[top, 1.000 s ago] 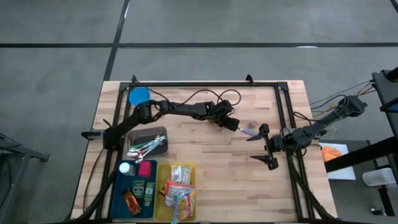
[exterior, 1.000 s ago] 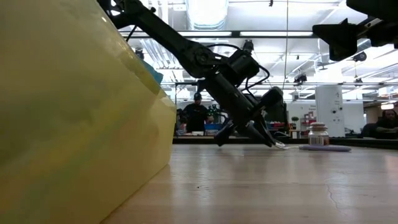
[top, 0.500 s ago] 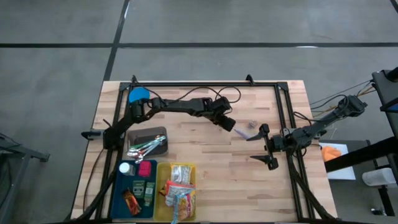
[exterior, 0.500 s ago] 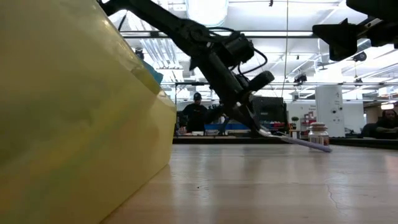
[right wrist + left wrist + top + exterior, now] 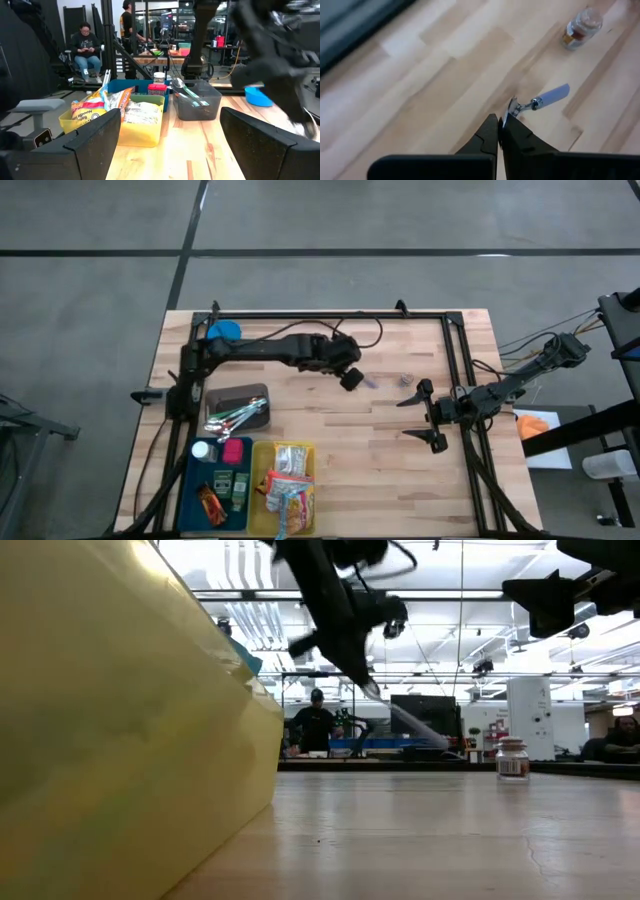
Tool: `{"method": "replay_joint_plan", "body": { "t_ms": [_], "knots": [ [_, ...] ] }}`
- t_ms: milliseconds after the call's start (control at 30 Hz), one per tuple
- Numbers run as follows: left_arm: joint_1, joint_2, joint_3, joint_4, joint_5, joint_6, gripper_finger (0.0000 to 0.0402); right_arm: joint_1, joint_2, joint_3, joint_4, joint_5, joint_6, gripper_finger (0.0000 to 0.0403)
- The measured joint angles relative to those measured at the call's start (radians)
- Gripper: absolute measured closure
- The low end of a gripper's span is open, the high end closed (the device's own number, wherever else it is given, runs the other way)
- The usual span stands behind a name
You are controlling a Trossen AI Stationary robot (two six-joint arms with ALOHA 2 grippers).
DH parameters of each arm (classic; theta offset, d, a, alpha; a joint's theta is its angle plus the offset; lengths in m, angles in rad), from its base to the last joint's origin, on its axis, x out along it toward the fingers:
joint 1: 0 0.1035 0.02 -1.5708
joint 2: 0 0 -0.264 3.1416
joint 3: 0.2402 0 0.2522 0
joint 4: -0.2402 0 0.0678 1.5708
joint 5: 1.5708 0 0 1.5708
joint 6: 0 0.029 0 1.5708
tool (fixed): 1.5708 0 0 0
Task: Pick & Place Food Item
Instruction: Put the violet spoon into the gray bin
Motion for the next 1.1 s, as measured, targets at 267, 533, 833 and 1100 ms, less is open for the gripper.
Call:
{"method": "replay_joint_plan", "body": {
  "t_ms": [267, 533, 833, 1100],
  "knots": [
    [-0.073, -0.213, -0.174, -0.017, -0.157, -0.005, 0.0398, 0.0, 0.0, 0.0, -0.001, 0.0, 0.0, 0.0064],
    [-0.141, -0.483, -0.451, 0.001, -0.22, -0.157, 0.0398, 0.0, 0.0, 0.0, 0.0, 0.0, 0.0, 0.0064],
    [-0.335, -0.76, -0.64, -0.053, -0.445, -0.482, 0.0398, 0.0, -0.001, 0.0, 0.0, 0.0, 0.0, 0.0064],
    [-0.516, -0.821, -0.645, -0.312, -0.549, -0.843, 0.0398, 0.0, 0.0, 0.0, 0.0, 0.0, 0.0, 0.0064]
  ]
}}
